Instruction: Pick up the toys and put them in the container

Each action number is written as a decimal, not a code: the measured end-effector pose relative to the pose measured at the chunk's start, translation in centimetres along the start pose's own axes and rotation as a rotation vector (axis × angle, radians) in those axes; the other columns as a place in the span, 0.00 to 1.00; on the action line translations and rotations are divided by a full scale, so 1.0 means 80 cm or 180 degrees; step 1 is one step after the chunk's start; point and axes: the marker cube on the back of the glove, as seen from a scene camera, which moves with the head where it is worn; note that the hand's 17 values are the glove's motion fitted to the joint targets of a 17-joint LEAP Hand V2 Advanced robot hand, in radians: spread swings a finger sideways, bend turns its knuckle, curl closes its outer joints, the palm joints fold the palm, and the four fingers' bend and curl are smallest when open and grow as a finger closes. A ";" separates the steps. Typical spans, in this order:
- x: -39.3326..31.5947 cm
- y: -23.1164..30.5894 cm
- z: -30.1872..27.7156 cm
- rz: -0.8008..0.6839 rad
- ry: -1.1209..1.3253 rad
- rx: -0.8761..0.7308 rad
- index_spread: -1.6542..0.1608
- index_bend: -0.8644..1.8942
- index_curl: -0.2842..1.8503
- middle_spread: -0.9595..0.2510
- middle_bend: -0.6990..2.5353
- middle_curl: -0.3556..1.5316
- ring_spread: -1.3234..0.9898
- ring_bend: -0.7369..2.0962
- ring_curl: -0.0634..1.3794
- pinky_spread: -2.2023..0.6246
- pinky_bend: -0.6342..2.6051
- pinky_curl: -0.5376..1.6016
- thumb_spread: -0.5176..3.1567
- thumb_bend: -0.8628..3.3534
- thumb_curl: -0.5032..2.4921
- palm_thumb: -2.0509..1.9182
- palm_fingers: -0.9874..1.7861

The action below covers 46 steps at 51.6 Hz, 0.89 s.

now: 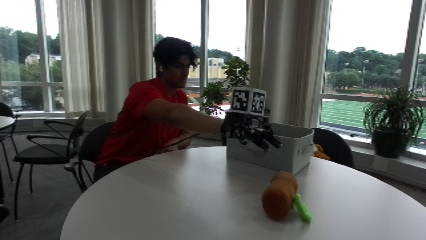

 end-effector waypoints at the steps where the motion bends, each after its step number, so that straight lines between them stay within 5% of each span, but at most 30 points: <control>1: -0.005 -0.005 0.003 0.0010 -0.0015 -0.0044 0.66 0.40 0.34 0.63 0.28 0.42 0.49 0.52 0.22 0.81 0.49 0.38 0.45 0.20 0.30 0.52 0.38; 23: -0.022 -0.098 0.083 0.0234 -0.0609 -0.0322 0.67 0.38 0.33 0.65 0.27 0.40 0.51 0.49 0.20 0.83 0.53 0.40 0.44 0.19 0.29 0.51 0.38; 46: -0.029 -0.133 0.137 0.0147 -0.0284 -0.0459 0.67 0.39 0.33 0.70 0.27 0.37 0.57 0.43 0.17 0.83 0.58 0.42 0.41 0.19 0.27 0.50 0.35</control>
